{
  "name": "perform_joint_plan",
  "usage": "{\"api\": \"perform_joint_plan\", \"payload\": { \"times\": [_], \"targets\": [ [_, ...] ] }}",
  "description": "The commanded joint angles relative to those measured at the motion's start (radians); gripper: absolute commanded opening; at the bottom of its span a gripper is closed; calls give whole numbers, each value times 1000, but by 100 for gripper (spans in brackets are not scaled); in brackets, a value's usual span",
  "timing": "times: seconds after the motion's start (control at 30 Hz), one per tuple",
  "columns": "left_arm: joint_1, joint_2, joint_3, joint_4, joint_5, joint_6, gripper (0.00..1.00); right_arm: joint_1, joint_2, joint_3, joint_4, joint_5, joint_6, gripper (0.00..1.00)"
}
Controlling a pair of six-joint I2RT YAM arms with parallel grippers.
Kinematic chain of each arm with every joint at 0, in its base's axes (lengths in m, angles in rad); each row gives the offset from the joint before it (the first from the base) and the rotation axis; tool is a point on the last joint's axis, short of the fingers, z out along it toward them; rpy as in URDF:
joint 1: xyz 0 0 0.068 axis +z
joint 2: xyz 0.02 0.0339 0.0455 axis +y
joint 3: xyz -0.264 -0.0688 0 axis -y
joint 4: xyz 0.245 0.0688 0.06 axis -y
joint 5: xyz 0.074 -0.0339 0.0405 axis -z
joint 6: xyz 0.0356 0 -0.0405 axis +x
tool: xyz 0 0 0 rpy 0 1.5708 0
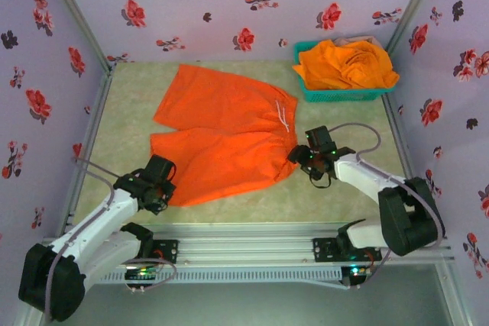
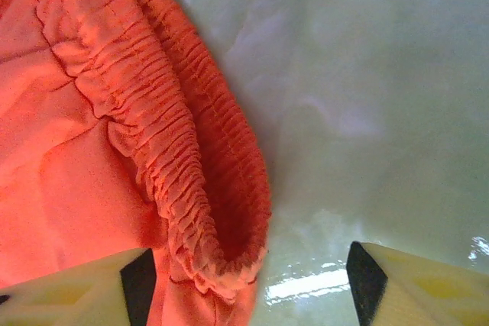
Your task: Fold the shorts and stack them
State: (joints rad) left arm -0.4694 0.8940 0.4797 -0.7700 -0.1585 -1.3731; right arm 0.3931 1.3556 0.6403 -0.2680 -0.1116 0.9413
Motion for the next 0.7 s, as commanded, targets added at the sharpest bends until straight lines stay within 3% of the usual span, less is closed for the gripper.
{"api": "perform_joint_plan", "payload": {
  "times": [0.0,0.37,0.53,0.67],
  "targets": [
    [-5,-15,11,7,-41,21,3,19,43,29,48,-16,58,65],
    [-5,-17,13,18,-62,48,2,27,80,54,40,40,64,36],
    [1,-39,44,-11,-99,74,0,27,81,91,0,62,39,13],
    [20,-76,101,-77,-139,108,0,28,67,125,-45,62,19,1]
  ]
}}
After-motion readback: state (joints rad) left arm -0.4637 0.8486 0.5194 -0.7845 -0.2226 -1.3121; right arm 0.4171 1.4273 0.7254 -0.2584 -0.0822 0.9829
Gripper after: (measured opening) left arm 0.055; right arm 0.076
